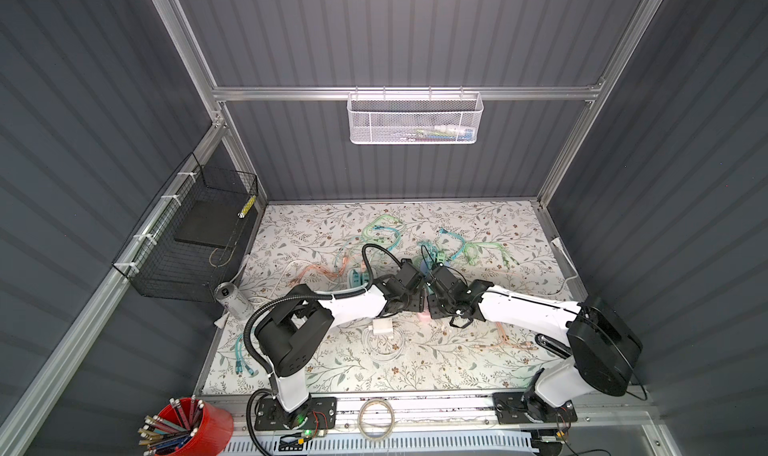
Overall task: Pull the plug off the socket
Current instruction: 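Grip the pink strip with the left gripper while the right gripper grasps the pink plug, then pull the pale pink plug out with the right gripper while left holds the strip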
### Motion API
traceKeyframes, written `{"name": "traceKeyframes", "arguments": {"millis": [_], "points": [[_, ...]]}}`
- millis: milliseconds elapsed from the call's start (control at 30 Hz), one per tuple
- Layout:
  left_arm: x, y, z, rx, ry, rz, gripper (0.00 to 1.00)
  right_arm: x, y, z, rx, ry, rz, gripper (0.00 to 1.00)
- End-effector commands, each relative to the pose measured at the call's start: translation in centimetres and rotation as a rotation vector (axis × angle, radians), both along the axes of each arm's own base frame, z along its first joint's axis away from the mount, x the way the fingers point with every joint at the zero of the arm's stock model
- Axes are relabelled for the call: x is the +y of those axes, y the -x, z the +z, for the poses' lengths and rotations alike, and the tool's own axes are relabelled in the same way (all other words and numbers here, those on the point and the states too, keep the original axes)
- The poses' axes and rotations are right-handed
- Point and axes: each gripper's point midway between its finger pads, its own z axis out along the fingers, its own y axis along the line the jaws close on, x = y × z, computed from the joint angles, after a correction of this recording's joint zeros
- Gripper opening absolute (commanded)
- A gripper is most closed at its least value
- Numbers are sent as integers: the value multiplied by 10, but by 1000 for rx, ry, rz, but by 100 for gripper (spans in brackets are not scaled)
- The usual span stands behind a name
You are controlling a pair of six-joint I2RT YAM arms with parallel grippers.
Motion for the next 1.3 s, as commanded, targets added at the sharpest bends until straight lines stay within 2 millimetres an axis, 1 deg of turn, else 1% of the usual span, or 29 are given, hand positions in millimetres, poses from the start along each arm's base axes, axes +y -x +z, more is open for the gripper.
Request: {"name": "traceKeyframes", "arguments": {"millis": [0, 200, 267, 333, 367, 500, 700, 867, 1000, 1100, 1267], "points": [[7, 19, -27, 48, -139, -29, 72, 16, -9, 15, -69, 30, 34, 8], [10, 23, -33, 52, -169, -35, 73, 21, -7, 12, -67, 34, 42, 7], [9, 24, -33, 51, -154, -37, 73, 23, -6, 10, -64, 18, 41, 7], [7, 25, -29, 48, -127, -43, 74, 22, -2, 4, -43, 9, 38, 7], [7, 27, -28, 52, -114, -46, 75, 28, -4, 4, -49, -22, 37, 7], [1, 36, -23, 73, -58, -72, 77, 34, 1, -5, -23, -79, 27, 7], [-3, 44, -27, 110, -22, -96, 79, 45, 3, -2, -29, -130, 54, 8], [4, 52, -32, 132, -33, -100, 79, 43, 5, -7, -21, -128, 42, 8], [15, 57, -46, 171, -108, -100, 76, 41, 2, -3, -41, -114, 35, 8], [22, 63, -58, 199, -138, -99, 74, 40, -1, 4, -65, -116, 32, 6], [36, 65, -67, 205, -204, -89, 71, 40, -4, 20, -110, -151, 27, 5]]}}
